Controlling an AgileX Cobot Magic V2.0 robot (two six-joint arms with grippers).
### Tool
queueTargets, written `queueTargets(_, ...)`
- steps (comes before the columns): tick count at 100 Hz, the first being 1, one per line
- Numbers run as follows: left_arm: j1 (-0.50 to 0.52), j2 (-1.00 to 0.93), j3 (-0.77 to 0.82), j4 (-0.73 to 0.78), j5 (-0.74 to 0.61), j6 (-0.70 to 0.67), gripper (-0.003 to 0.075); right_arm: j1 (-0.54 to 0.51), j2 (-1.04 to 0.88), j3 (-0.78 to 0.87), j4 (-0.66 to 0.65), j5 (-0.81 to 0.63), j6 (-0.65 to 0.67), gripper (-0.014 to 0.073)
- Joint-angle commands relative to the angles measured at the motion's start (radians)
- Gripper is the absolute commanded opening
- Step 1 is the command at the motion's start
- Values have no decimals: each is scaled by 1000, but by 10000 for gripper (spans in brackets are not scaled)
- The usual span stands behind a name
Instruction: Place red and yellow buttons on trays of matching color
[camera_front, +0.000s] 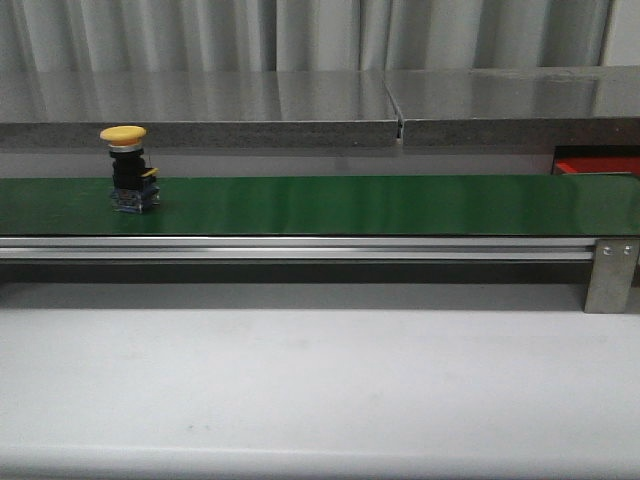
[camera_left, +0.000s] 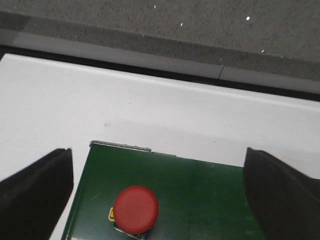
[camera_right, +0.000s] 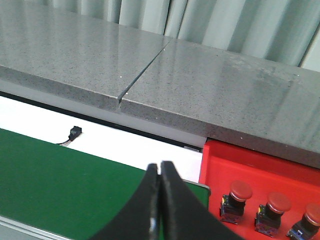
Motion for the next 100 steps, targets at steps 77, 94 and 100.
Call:
queueTargets(77,-236,-878,772,-50,-205,-3,292,1,-6,-27,22,-19,2,-59)
queueTargets(94,-236,-1016,857,-63,-205,-3,-18,1,-6,-27,22,-19,2,-59)
queueTargets(100,-236,-1047,867,-66,-203,-5,-20,1,-6,-27,22,-19,2,-59)
